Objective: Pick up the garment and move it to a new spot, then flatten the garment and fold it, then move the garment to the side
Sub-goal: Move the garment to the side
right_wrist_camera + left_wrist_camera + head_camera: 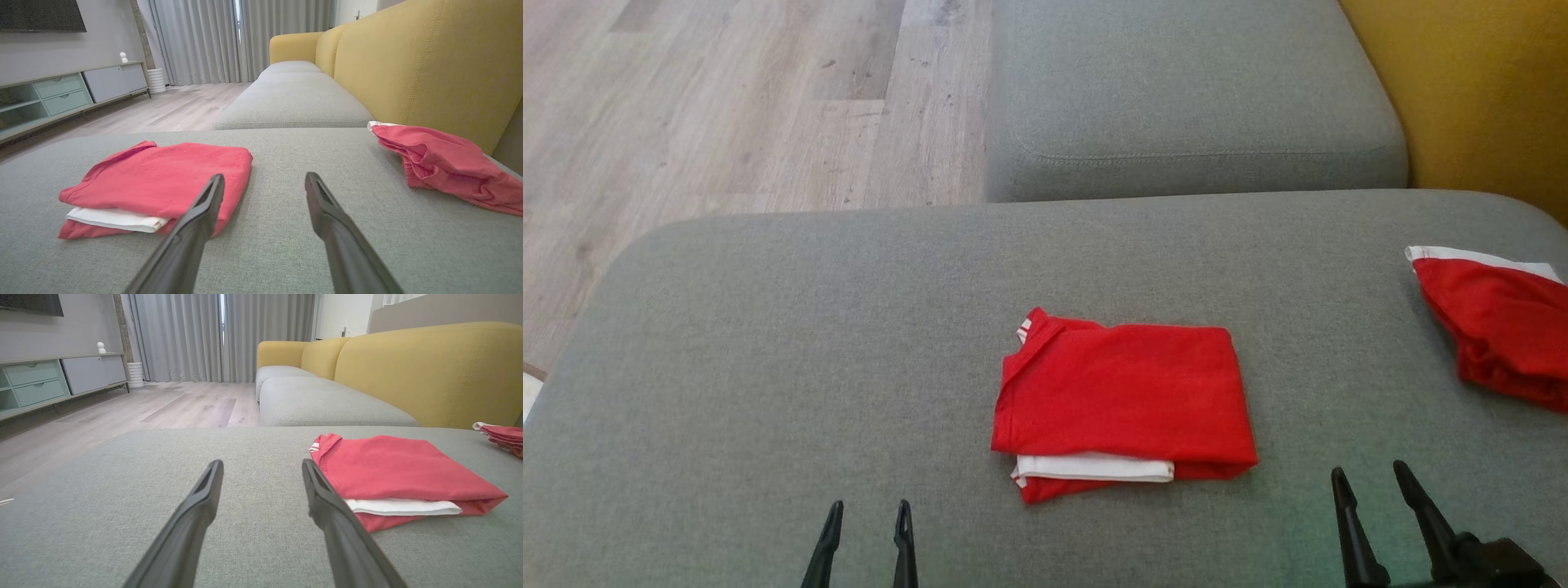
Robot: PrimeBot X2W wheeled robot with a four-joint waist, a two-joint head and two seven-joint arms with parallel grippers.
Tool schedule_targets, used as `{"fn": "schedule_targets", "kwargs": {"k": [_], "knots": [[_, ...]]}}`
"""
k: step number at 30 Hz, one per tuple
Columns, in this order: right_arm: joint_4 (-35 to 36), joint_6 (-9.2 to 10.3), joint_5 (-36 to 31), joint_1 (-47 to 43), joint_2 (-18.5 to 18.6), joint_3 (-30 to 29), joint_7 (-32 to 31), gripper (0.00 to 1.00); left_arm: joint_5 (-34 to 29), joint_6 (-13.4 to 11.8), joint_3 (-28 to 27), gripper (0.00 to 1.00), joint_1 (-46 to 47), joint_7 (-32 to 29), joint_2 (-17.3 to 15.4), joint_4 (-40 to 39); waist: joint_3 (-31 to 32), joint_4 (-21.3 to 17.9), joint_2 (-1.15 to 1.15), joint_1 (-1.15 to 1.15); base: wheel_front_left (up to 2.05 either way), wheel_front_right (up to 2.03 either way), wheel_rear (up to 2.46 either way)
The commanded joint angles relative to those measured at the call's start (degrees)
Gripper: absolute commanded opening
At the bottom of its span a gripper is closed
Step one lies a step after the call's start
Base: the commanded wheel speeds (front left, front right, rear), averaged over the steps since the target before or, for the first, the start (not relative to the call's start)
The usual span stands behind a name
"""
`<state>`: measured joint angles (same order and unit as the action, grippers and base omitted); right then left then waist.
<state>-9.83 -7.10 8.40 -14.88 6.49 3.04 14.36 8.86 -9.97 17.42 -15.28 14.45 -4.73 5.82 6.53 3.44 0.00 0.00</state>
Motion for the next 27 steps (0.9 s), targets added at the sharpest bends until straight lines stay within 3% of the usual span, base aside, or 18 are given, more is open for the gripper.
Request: {"fn": "schedule_targets", "kwargs": {"k": [1,7,14,27], "knots": [[1.45,-0.39,-0.45,2.55,0.98,1.08,0.63,1.0,-0.47,0.48,-2.04,1.0,2.23,0.55,0.98,-1.47,-0.15,0.1,0.0,0.0,0.0,0.0,0.0],[-0.75,-0.39,0.14,3.36,0.85,1.56,0.63,1.0,-0.87,0.84,-2.25,1.0,2.44,0.55,1.16,-1.23,-0.52,0.61,0.0,0.0,0.0,0.0,0.0],[-11.19,-0.39,6.52,10.39,0.36,5.09,-0.05,1.0,-1.42,1.29,-1.89,1.0,3.05,0.55,1.34,-0.97,-2.03,0.91,0.0,0.0,0.0,0.0,0.0],[-30.11,-0.39,28.99,31.24,-0.32,10.91,-18.31,1.0,-1.58,2.38,0.45,1.0,5.96,0.55,1.66,0.88,-6.04,2.5,0.0,0.0,0.0,0.0,0.0]]}}
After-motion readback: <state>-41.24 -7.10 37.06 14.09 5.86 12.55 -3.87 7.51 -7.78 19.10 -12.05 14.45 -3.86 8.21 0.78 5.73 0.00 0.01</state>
